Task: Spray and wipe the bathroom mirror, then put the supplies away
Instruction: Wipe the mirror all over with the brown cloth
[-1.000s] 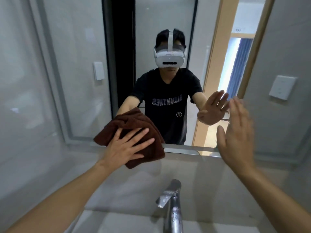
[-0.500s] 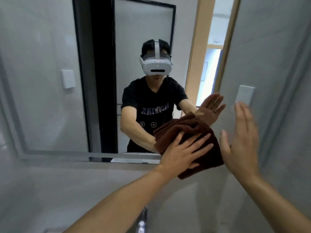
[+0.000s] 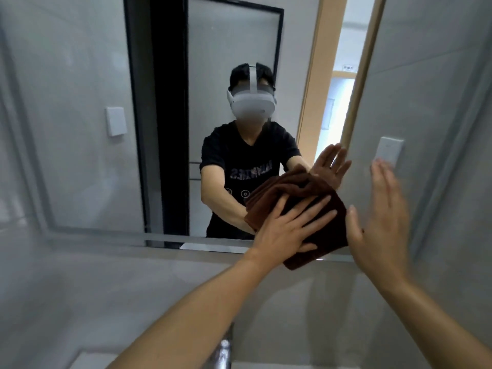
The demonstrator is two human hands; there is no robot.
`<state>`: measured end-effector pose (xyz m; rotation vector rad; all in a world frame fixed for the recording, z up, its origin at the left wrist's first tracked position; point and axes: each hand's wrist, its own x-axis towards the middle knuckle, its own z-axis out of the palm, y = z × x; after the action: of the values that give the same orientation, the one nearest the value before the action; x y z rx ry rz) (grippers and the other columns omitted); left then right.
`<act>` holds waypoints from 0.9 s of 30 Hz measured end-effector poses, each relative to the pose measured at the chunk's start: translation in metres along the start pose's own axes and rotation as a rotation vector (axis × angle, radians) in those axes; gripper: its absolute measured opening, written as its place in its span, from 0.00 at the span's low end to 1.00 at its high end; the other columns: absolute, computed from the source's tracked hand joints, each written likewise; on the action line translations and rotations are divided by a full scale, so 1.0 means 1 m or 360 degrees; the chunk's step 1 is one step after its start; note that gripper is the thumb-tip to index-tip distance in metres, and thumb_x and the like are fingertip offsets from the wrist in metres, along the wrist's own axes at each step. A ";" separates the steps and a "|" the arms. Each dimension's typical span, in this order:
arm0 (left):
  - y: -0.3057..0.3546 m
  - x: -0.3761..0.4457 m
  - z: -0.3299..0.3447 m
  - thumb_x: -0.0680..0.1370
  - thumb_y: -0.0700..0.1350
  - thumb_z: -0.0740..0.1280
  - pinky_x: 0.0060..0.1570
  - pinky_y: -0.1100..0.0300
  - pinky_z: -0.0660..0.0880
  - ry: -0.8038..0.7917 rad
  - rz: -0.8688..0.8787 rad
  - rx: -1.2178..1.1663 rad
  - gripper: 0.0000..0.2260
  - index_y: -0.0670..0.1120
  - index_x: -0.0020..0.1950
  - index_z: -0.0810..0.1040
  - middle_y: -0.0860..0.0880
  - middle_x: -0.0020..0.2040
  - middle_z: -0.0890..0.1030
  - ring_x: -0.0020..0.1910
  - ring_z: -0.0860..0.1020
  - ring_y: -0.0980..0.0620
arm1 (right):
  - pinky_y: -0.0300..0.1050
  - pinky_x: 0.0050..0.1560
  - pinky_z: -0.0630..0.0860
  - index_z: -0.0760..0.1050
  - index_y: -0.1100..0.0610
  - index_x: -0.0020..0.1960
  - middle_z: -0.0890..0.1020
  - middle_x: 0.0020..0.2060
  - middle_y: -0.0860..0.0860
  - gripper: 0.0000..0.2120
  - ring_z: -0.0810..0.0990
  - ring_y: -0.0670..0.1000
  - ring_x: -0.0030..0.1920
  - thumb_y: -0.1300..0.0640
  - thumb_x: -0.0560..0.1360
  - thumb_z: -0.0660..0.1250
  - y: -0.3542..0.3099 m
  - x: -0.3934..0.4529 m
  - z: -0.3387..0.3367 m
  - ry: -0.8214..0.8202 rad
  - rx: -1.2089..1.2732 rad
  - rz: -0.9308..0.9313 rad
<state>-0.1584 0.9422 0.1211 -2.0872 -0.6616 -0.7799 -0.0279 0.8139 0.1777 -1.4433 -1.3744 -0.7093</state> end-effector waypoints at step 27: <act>-0.244 -0.277 -0.002 0.75 0.68 0.59 0.75 0.33 0.47 0.0312 -0.1732 -0.0193 0.41 0.46 0.81 0.54 0.41 0.81 0.53 0.81 0.49 0.42 | 0.57 0.75 0.60 0.60 0.60 0.80 0.59 0.80 0.56 0.36 0.59 0.59 0.79 0.61 0.72 0.63 -0.143 -0.012 0.078 -0.0227 0.0234 -0.0526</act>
<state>-0.5107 1.0225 0.0443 -1.6021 -1.6981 -1.5996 -0.1841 0.8631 0.1764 -1.1816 -1.7636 -0.7054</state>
